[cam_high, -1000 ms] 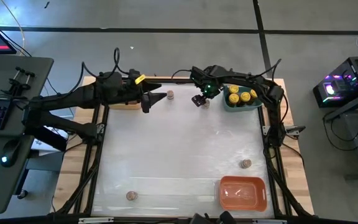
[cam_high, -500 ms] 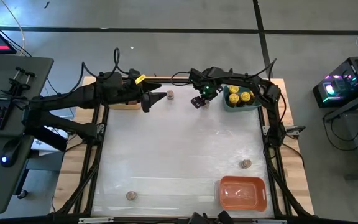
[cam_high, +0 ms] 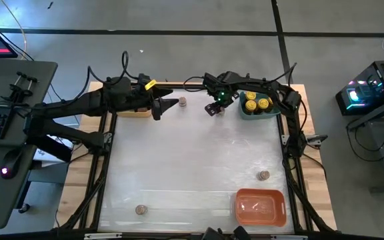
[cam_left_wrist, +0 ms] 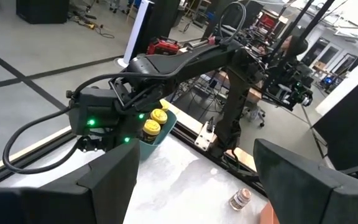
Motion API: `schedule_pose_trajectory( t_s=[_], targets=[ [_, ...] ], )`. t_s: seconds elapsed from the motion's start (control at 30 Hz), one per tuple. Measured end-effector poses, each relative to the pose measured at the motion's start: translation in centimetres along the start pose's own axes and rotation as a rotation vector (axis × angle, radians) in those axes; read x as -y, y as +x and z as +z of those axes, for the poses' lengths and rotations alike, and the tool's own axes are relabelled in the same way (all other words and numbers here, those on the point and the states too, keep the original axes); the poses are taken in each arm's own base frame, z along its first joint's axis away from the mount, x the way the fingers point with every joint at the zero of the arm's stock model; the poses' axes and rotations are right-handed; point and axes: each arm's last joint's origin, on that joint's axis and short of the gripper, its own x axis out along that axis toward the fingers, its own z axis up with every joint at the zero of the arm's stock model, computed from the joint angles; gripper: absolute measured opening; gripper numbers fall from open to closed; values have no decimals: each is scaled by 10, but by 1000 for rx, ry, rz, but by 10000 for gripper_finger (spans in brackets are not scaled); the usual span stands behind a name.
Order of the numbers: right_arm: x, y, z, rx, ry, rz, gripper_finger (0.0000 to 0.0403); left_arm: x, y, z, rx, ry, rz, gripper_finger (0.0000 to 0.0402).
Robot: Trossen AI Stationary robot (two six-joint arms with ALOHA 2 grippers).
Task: Sort spices by type
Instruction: Put the top right brown seasoning bottle into the orange bin
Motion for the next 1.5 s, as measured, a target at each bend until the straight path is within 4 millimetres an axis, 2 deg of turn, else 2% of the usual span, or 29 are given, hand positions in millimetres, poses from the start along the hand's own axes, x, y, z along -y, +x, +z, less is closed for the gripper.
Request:
schedule_pose_trajectory(
  t_s=[0.5, 0.6, 0.77, 1.03, 1.17, 1.33, 1.5],
  targets=[
    [0, 0, -1, -6, -23, -7, 200, 0, 0, 0, -1, 2, 0, 301],
    [0, 0, 0, 1, -71, 0, 195, 0, 0, 0, 0, 9, 1, 301],
    [-2, -7, 0, 24, -156, 41, 143, 0, 0, 0, 2, 36, 5, 301],
    [-2, -51, -9, 137, -217, 125, 58, -1, 0, 0, 10, 60, 25, 301],
    [-1, -59, -11, 157, -207, 140, 38, -1, 0, 0, 10, 61, 25, 301],
    [-5, -71, -25, 109, -246, 165, 56, -1, 0, 0, 10, 78, 26, 301],
    [-25, -82, -57, -29, -361, 156, 121, -1, 0, 0, 9, 90, 26, 301]
  ],
)
